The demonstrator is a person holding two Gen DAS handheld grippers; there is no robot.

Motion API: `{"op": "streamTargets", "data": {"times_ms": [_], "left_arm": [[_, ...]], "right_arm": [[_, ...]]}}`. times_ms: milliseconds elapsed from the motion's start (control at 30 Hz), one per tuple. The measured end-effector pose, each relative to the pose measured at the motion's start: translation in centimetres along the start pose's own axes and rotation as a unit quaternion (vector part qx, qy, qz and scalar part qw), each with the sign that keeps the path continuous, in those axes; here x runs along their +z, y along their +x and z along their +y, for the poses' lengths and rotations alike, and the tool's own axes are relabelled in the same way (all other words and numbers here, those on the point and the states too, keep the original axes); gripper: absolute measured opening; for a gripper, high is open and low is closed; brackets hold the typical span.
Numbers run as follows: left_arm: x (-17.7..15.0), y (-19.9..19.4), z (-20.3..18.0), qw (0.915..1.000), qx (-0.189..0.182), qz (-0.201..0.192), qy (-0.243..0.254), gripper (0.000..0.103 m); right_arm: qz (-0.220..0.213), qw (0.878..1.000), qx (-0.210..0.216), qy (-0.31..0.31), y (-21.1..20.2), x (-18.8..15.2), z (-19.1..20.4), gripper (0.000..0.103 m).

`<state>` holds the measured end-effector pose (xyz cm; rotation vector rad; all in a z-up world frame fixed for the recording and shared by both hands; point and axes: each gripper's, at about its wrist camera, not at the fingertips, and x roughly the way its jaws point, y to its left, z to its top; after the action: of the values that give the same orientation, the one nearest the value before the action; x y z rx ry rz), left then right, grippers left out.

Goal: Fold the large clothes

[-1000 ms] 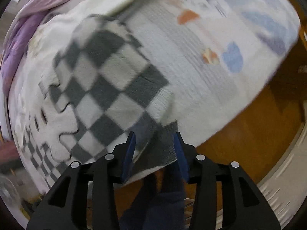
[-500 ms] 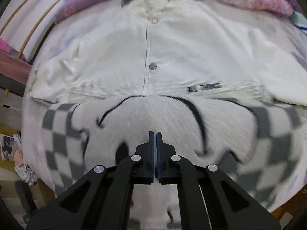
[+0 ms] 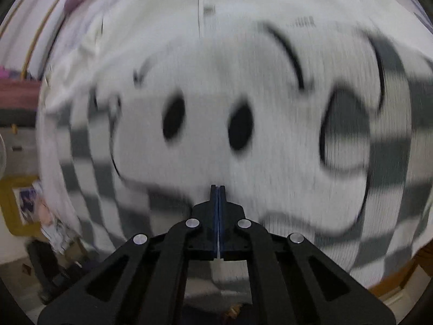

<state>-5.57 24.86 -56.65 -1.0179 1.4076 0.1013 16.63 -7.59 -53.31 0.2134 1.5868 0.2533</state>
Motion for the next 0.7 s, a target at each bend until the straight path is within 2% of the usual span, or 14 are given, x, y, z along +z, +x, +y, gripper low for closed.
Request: {"op": "streamTargets", "data": {"times_ms": [100, 167, 300, 400, 467, 600, 700], "left_arm": [[-0.2, 0.6, 0.6, 0.9999, -0.002, 0.013, -0.006, 0.07], [-0.4, 0.8, 0.7, 0.9998, -0.006, 0.017, -0.007, 0.07], [-0.9, 1.5, 0.9, 0.9993, -0.014, 0.031, -0.013, 0.07], [-1.7, 2.4, 1.7, 0.9985, -0.021, 0.043, -0.027, 0.07], [-1.9, 3.3, 2.0, 0.9977, -0.024, 0.054, -0.034, 0.07], [-2.3, 4.1, 3.1, 0.9952, -0.035, 0.063, -0.066, 0.07], [-2.3, 4.3, 3.2, 0.9931, -0.045, 0.067, -0.085, 0.063]], "right_arm": [[-0.018, 1.0, 0.007, 0.012, 1.4, -0.3, -0.8, 0.0], [-0.025, 1.0, 0.0, 0.014, 0.7, -0.8, -0.6, 0.0], [0.004, 0.999, 0.004, 0.031, 0.0, -4.3, -0.5, 0.0], [0.013, 1.0, -0.007, 0.019, 1.5, -6.4, -0.7, 0.0], [0.007, 0.999, 0.013, 0.04, 2.6, -6.7, -1.7, 0.0], [0.01, 0.999, 0.023, 0.047, 2.6, -6.4, -2.4, 0.0], [0.005, 0.998, 0.031, 0.047, 2.2, -6.5, -3.1, 0.0]]}}
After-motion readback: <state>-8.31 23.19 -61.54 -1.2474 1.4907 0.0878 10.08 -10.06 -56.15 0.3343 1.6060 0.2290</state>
